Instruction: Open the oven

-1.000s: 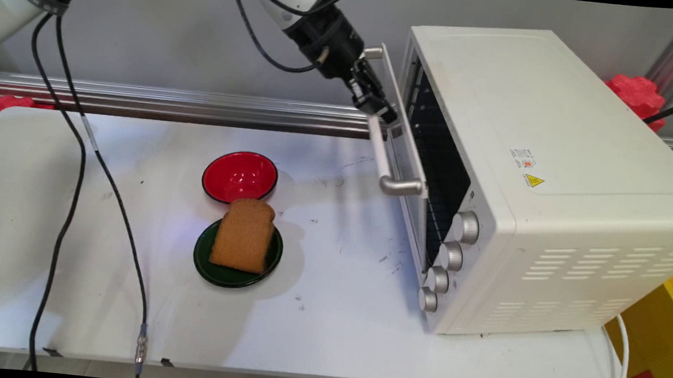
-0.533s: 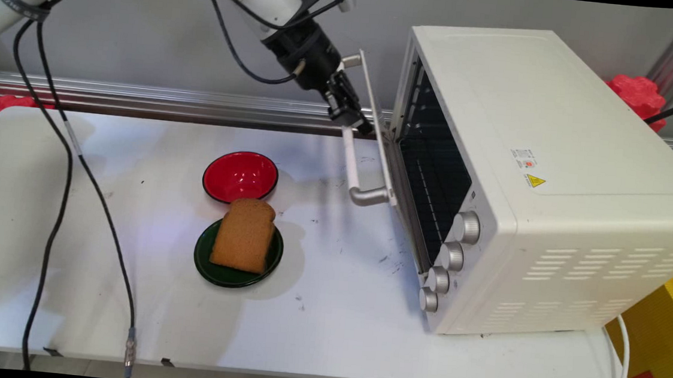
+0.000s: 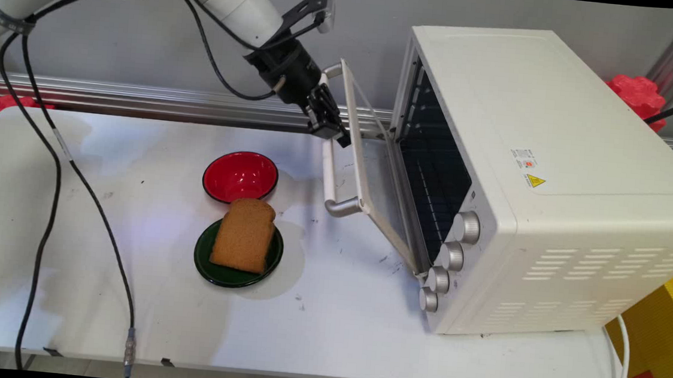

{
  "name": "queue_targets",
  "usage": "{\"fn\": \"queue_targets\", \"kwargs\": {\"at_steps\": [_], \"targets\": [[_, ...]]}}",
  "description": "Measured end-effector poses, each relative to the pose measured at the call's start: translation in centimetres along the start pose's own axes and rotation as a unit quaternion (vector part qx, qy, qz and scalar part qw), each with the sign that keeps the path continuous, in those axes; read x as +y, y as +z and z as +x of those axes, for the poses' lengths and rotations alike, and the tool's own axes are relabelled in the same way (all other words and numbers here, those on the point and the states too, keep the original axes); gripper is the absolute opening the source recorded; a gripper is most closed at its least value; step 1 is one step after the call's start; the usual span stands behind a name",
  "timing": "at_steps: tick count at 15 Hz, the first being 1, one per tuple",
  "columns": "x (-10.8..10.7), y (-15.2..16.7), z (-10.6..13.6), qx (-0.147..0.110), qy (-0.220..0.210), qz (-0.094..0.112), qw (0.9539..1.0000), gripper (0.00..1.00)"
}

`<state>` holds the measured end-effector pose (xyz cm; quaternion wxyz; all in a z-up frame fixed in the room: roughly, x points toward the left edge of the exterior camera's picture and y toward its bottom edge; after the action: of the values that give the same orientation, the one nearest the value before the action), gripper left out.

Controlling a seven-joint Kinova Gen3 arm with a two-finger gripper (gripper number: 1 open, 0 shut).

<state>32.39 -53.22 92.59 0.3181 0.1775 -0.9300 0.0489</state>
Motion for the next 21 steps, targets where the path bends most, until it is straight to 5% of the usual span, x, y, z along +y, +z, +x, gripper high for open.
{"fn": "queue_targets", "kwargs": {"at_steps": [21], "targets": [[-0.8,1.8,-9.2,0.001,0.039,0.0,0.9992,0.0]]}}
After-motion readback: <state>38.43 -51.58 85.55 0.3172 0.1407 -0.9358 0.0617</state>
